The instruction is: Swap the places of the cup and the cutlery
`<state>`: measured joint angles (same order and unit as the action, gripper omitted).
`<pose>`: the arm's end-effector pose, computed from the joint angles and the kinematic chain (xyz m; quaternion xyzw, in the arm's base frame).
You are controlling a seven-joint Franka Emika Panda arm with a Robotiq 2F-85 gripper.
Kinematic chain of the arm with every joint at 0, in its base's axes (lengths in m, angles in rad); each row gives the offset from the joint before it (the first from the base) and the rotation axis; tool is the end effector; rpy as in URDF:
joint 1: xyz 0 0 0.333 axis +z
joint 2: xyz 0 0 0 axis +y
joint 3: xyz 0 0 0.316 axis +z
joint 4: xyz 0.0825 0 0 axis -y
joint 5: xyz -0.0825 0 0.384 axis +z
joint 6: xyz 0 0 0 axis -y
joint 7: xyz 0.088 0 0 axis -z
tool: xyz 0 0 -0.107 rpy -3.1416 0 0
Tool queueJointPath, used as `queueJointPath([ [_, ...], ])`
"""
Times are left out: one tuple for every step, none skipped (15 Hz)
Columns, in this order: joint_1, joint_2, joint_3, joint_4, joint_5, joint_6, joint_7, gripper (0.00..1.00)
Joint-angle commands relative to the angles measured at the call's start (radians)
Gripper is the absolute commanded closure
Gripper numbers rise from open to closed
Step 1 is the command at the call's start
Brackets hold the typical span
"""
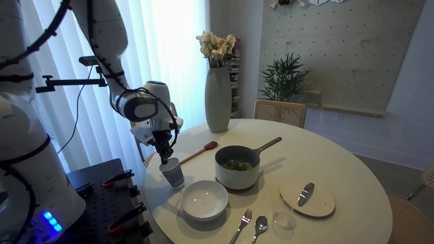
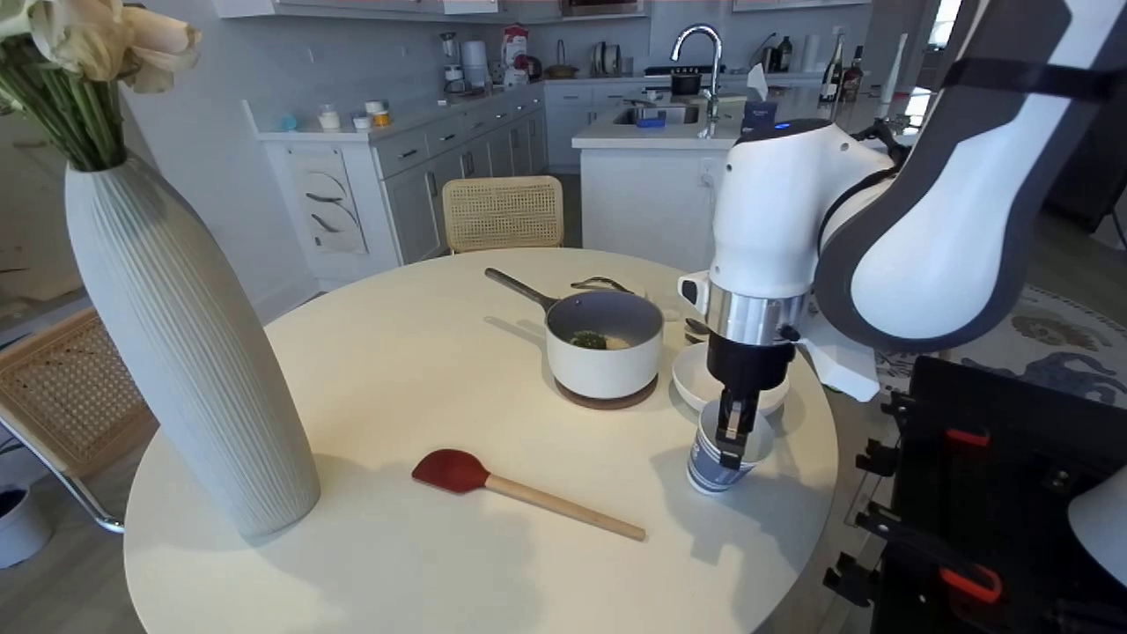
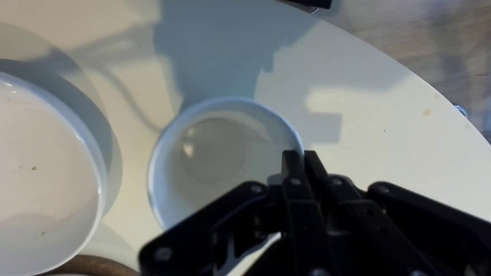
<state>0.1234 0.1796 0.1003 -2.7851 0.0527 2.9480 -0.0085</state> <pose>0.3636 0.0818 0.1575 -0.9959 -0.0893 0.0096 0.0129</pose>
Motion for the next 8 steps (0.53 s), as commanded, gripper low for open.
queueJointPath([
  [-0.01,0.006,-0.015,0.002,-0.02,0.03,0.023,1.0],
  [-0.013,0.005,-0.019,0.004,-0.021,0.029,0.021,0.99],
  [-0.016,0.005,-0.024,0.005,-0.021,0.031,0.018,1.0],
  [-0.019,0.004,-0.028,0.007,-0.022,0.031,0.018,0.99],
  [-0.023,0.002,-0.031,0.008,-0.022,0.03,0.016,0.99],
  [-0.03,-0.003,-0.032,0.01,-0.018,0.027,0.012,0.99],
  [-0.031,-0.008,-0.037,0.011,-0.021,0.026,0.016,0.99],
  [-0.04,-0.019,-0.035,0.013,-0.013,0.017,0.01,0.99],
])
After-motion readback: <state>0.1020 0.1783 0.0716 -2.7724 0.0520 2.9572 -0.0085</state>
